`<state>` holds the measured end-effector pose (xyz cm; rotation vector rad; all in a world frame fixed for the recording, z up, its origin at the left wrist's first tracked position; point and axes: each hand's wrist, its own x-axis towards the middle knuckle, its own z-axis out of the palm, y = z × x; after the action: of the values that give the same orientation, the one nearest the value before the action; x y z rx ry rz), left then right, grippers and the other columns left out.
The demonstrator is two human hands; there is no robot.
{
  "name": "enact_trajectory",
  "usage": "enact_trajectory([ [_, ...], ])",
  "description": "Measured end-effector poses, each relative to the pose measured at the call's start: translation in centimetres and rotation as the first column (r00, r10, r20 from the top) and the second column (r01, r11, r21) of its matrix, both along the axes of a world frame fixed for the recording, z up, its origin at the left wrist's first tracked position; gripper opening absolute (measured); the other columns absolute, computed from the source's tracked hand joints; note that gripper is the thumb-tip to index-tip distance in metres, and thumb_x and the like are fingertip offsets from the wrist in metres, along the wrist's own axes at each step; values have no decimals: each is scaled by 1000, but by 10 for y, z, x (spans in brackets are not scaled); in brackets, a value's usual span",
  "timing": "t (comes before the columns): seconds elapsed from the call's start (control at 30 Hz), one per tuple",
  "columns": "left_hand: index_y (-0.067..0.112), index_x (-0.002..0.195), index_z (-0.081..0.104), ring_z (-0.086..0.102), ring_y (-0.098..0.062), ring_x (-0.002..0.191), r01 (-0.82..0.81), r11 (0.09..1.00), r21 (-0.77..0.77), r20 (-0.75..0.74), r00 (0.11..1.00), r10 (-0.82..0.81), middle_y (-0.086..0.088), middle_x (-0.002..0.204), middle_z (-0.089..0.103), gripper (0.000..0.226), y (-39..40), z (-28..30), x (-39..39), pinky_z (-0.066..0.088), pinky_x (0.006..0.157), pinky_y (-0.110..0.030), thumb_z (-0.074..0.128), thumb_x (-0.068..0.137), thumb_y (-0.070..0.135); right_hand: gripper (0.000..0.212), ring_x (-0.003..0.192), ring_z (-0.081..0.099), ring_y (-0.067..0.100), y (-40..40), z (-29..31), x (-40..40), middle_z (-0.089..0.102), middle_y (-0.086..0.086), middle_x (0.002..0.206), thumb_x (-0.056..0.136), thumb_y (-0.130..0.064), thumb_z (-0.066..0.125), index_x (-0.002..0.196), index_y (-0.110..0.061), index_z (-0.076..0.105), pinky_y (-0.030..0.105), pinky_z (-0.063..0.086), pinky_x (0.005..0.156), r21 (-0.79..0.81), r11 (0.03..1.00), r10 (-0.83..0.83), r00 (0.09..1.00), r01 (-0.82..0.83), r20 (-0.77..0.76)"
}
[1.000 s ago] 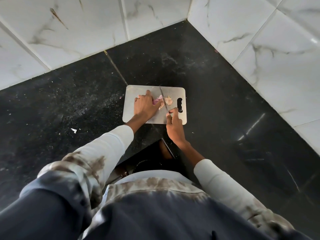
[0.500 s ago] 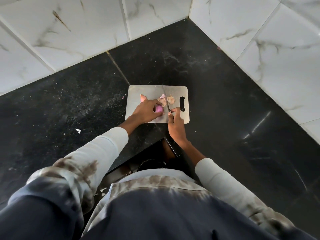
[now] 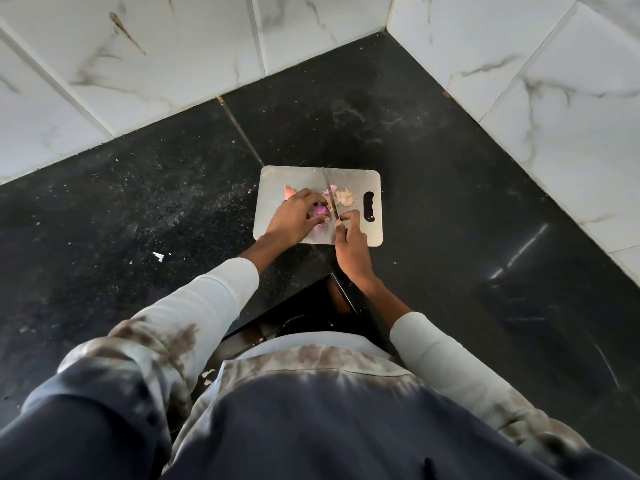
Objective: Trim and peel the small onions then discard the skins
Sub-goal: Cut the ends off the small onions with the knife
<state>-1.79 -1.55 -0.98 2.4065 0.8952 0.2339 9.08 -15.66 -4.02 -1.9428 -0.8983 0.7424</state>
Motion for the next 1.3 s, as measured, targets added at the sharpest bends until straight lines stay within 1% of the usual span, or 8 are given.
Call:
enact_trajectory([
  [0.17,16,132,72,65,-25,115,-15,999,41,11,1000,15,-6,127,69,42,-1,0,-2,51,94,-33,79,95,34,26,89,62,22,8,5,-1,66,10,110,112,-21,44,137,-18,39,23,46,63,6,1000,30,999,-30,-23],
  [0.23,14,131,72,65,-25,114,-6,1000,28,9,1000,6,-7,125,70,42,-1,2,-3,52,95,-35,81,94,33,20,99,69,25,13,5,-2,67,3,112,112,-22,45,132,-20,41,39,60,79,-7,1000,13,999,-14,-36],
  [0.33,11,133,72,65,-26,114,11,1000,-10,10,1000,-11,-7,126,69,45,-2,2,-7,54,98,-39,81,94,29,22,110,68,30,19,7,-2,68,0,119,110,-32,53,128,-25,42,56,57,98,-32,999,-12,997,9,-74],
  [0.53,11,138,70,65,-26,119,18,999,-38,-7,1000,-18,-7,132,69,50,-4,1,-12,50,101,-34,83,92,26,71,127,64,35,28,7,-1,67,-2,136,96,-53,69,150,-27,32,58,51,110,-87,996,-23,994,14,-102],
  [0.67,16,137,66,66,-25,117,7,999,-40,-1,1000,-7,-5,131,68,57,-2,1,-13,56,101,-40,88,86,25,65,128,64,35,30,12,-2,67,1,137,101,-46,66,152,-25,31,54,51,111,-98,995,21,994,-32,-110],
  [0.97,20,129,61,68,-24,111,24,999,-23,6,1000,-24,-3,131,68,43,-5,0,-7,59,94,-40,80,93,32,41,110,73,28,31,21,5,72,5,122,106,-35,63,138,-21,42,50,61,97,-82,996,14,995,-22,-101],
  [1.13,18,139,58,58,-28,127,-107,992,70,21,994,106,-6,138,64,49,9,6,1,46,108,-44,75,95,31,30,75,68,14,31,28,9,68,-8,98,110,-27,54,135,-17,43,37,56,67,-40,998,-43,996,40,-78],
  [1.3,23,136,62,55,-25,129,-139,980,141,-108,982,155,-2,134,69,47,32,10,10,39,112,-45,79,91,26,14,65,58,24,30,23,4,60,1,76,112,-23,40,125,-28,39,57,55,59,-28,999,-19,995,16,-100],
])
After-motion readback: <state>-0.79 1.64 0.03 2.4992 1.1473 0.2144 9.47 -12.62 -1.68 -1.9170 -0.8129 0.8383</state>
